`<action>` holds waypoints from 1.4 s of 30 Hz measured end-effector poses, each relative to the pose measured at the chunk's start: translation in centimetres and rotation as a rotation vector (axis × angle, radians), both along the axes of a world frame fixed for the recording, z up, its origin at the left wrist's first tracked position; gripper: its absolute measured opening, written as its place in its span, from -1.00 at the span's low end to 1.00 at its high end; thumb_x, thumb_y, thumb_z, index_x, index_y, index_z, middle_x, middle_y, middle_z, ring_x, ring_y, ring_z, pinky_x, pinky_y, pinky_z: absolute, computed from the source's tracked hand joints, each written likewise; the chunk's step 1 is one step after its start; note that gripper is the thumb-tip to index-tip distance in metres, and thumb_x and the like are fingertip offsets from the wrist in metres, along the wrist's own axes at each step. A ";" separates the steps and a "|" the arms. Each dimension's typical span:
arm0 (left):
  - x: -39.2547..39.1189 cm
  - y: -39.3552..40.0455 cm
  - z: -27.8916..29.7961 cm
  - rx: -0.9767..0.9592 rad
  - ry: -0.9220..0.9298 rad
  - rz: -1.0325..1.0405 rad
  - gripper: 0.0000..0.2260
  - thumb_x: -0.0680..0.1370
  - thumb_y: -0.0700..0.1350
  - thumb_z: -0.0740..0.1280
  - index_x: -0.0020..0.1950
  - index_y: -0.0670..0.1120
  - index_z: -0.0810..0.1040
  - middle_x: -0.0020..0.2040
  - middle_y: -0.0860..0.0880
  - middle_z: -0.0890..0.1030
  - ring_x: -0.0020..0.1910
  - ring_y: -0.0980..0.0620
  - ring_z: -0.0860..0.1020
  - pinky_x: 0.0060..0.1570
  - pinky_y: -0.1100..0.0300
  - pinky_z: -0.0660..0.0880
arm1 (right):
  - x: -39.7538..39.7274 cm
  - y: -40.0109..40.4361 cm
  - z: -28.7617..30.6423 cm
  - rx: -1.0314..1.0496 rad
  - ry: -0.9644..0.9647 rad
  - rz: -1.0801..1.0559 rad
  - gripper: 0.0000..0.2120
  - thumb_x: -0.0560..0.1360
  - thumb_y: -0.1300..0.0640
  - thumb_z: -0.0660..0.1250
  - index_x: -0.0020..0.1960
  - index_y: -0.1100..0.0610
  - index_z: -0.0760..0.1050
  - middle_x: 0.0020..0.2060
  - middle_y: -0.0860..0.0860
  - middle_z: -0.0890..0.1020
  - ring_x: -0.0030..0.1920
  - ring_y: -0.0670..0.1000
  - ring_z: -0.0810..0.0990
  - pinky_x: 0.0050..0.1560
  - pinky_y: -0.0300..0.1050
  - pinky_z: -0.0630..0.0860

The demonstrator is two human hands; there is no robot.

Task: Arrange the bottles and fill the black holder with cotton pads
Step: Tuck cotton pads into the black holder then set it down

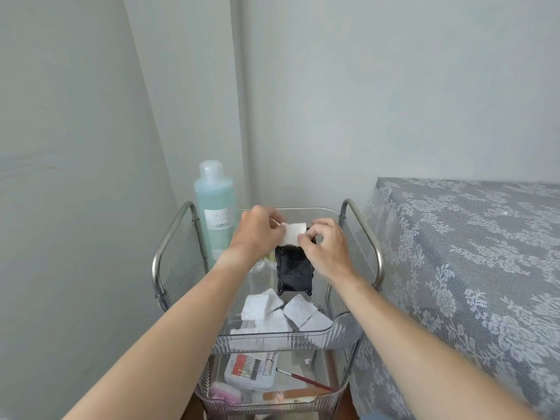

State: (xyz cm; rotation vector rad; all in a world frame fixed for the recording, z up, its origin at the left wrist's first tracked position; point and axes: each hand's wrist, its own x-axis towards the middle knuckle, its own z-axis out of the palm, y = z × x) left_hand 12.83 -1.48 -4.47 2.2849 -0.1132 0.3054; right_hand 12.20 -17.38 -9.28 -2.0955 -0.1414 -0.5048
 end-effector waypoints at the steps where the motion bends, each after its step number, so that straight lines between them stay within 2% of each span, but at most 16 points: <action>1: 0.0 0.0 -0.1 0.035 -0.009 -0.005 -0.81 0.46 -0.12 0.35 0.05 0.00 0.65 -0.27 0.10 0.63 -0.12 0.06 0.55 -0.07 0.19 0.53 | 0.1 -0.1 -0.1 -0.012 -0.004 -0.014 -0.83 0.39 0.12 0.43 -0.35 0.13 0.56 -0.06 -0.10 0.49 0.04 -0.14 0.45 -0.01 -0.61 0.15; 5: 0.0 0.1 0.1 0.116 -0.042 -0.034 -0.76 0.47 -0.11 0.34 0.13 0.03 0.58 -0.23 0.13 0.62 -0.07 0.08 0.44 -0.09 0.18 0.42 | 0.6 0.0 -0.2 -0.040 -0.024 -0.042 -0.80 0.37 0.14 0.43 -0.39 0.17 0.52 -0.15 -0.15 0.48 -0.05 -0.16 0.48 -0.05 -0.49 0.26; 8: 0.3 0.0 0.6 0.170 0.007 -0.042 -0.77 0.45 -0.13 0.37 0.10 0.00 0.60 -0.18 0.10 0.60 0.01 0.01 0.53 -0.06 0.12 0.51 | 0.8 0.2 -0.2 -0.033 -0.040 -0.042 -0.81 0.35 0.17 0.42 -0.40 0.19 0.51 -0.17 -0.14 0.50 -0.06 -0.21 0.50 -0.04 -0.27 0.39; 10: 0.4 -0.3 0.8 0.194 0.066 -0.031 -0.72 0.42 -0.12 0.41 0.13 -0.01 0.58 -0.10 0.03 0.61 0.03 -0.03 0.56 0.00 0.06 0.56 | 0.9 0.4 0.0 -0.026 -0.062 -0.042 -0.83 0.34 0.19 0.41 -0.39 0.19 0.50 -0.20 -0.14 0.50 -0.06 -0.14 0.52 -0.06 -0.20 0.40; 12: 0.5 -0.5 0.7 0.197 0.106 -0.010 -0.69 0.40 -0.12 0.44 0.15 -0.01 0.57 0.01 -0.04 0.59 0.05 -0.07 0.57 0.06 0.01 0.57 | 0.9 0.5 0.0 0.015 -0.061 -0.042 -0.91 0.35 0.19 0.40 -0.25 0.17 0.50 -0.18 -0.11 0.53 -0.02 -0.04 0.55 -0.06 -0.17 0.44; 15: 0.6 -1.0 0.4 0.171 0.113 0.040 -0.71 0.41 -0.13 0.42 0.12 -0.02 0.58 0.06 -0.08 0.59 0.08 -0.11 0.57 0.10 -0.02 0.56 | 0.8 0.5 -0.3 0.106 0.077 -0.003 -0.67 0.40 0.11 0.35 0.15 0.04 0.40 0.12 -0.05 0.50 0.12 -0.03 0.47 0.10 -0.12 0.40; 18: 0.7 -1.7 0.3 0.137 0.121 0.094 -0.78 0.40 -0.16 0.40 0.03 0.00 0.63 0.05 -0.08 0.62 0.10 -0.12 0.58 0.14 -0.01 0.54 | 1.0 0.5 -0.5 0.133 0.200 0.028 -0.61 0.49 0.06 0.28 0.30 0.02 0.37 0.20 -0.05 0.46 0.18 -0.03 0.43 0.14 -0.11 0.32; 21: 0.8 -2.3 0.3 0.142 0.144 0.131 -0.83 0.40 -0.16 0.43 -0.05 0.03 0.62 0.09 -0.09 0.62 0.12 -0.13 0.58 0.13 0.05 0.53 | 1.1 0.5 -0.5 0.147 0.242 0.032 -0.77 0.50 0.07 0.23 0.15 0.03 0.46 0.04 0.00 0.60 0.04 0.02 0.53 -0.05 -0.11 0.37; 24: 0.9 -2.6 0.2 0.142 0.189 0.153 -0.84 0.36 -0.08 0.46 -0.10 0.02 0.57 0.04 -0.07 0.63 0.09 -0.12 0.59 0.07 0.10 0.53 | 1.2 0.5 -0.3 0.273 0.289 0.065 -0.74 0.30 0.09 0.30 0.00 0.01 0.48 -0.09 -0.02 0.63 -0.08 -0.02 0.56 -0.20 -0.15 0.38; 28: 1.3 -3.0 -0.5 0.133 0.266 0.133 -0.74 0.31 0.00 0.51 -0.14 -0.11 0.58 -0.04 -0.17 0.66 0.04 -0.18 0.62 -0.17 0.13 0.45 | 2.2 0.6 -0.6 0.342 0.349 0.044 -0.72 0.40 0.29 0.30 0.04 0.02 0.49 -0.07 -0.09 0.59 0.00 -0.02 0.55 -0.17 -0.15 0.39; 31: 1.9 -3.1 -1.0 0.101 0.300 0.112 -0.70 0.37 -0.14 0.47 0.04 -0.26 0.60 0.06 -0.26 0.64 0.10 -0.22 0.61 -0.18 0.09 0.49 | 2.4 0.6 -0.8 0.366 0.361 0.042 -0.75 0.37 0.24 0.31 -0.03 -0.04 0.50 -0.06 -0.07 0.61 0.00 -0.01 0.58 -0.12 -0.11 0.44; 33: 2.3 -2.9 -1.0 0.085 0.304 0.110 -0.71 0.38 -0.20 0.45 0.07 -0.26 0.61 0.09 -0.26 0.64 0.12 -0.21 0.60 -0.14 0.07 0.52 | 2.3 0.6 -0.8 0.380 0.369 0.047 -0.80 0.35 0.15 0.30 -0.03 -0.03 0.50 -0.06 -0.03 0.64 0.00 0.04 0.62 -0.05 -0.02 0.51; 36: 2.5 -2.5 -1.1 0.018 0.305 0.094 -0.80 0.34 -0.19 0.51 -0.06 -0.12 0.65 -0.08 -0.12 0.66 0.00 -0.10 0.61 -0.23 0.17 0.47 | 2.6 0.3 -0.8 0.398 0.403 0.042 -0.73 0.42 0.25 0.25 0.09 0.07 0.51 0.03 0.07 0.63 0.05 0.10 0.61 0.12 0.07 0.52; 37: 2.5 -2.4 -1.4 -0.023 0.287 0.085 -0.84 0.34 -0.16 0.52 -0.12 -0.06 0.63 -0.15 -0.06 0.64 -0.03 -0.06 0.60 -0.20 0.21 0.46 | 2.7 0.2 -0.8 0.410 0.412 0.027 -0.70 0.42 0.31 0.23 0.12 0.10 0.51 0.04 0.09 0.62 0.05 0.08 0.60 0.10 0.04 0.52; 39: 2.3 -2.4 -2.2 -0.122 0.194 0.068 -0.83 0.39 -0.04 0.50 -0.09 -0.03 0.59 -0.15 -0.04 0.63 -0.07 0.05 0.57 -0.16 0.26 0.45 | 2.7 0.0 -0.7 0.436 0.415 0.005 -0.69 0.42 0.35 0.21 0.11 0.12 0.51 0.01 0.10 0.61 -0.02 0.04 0.59 -0.04 -0.05 0.53; 42: 1.2 -1.8 -3.5 -0.160 -0.018 0.046 -0.70 0.52 0.19 0.30 -0.06 -0.04 0.57 -0.21 0.06 0.61 -0.18 0.26 0.48 -0.25 0.35 0.36 | 2.5 0.2 -0.6 0.393 0.392 -0.002 -0.71 0.41 0.30 0.23 0.09 0.10 0.49 -0.03 0.06 0.62 -0.03 0.03 0.60 -0.16 -0.13 0.46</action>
